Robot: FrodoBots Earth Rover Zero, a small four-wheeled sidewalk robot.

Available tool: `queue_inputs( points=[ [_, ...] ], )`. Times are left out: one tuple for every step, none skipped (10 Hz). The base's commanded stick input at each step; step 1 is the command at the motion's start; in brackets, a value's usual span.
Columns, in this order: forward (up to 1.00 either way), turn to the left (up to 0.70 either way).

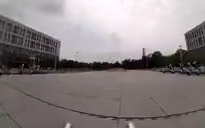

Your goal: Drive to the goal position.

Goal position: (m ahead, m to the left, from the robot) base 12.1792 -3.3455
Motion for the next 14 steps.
queue_inputs(
  points=[
    [0.85,0.00],
    [0.85,0.00],
    [0.85,0.00],
    [0.85,0.00],
    [0.85,0.00],
    [0.85,0.00],
    [0.85,0.00],
    [0.85,0.00],
    [0.85,0.00],
    [0.85,0.00],
    [0.85,0.00],
    [0.85,0.00],
    [0.85,0.00],
    [0.85,0.00]
  ],
)
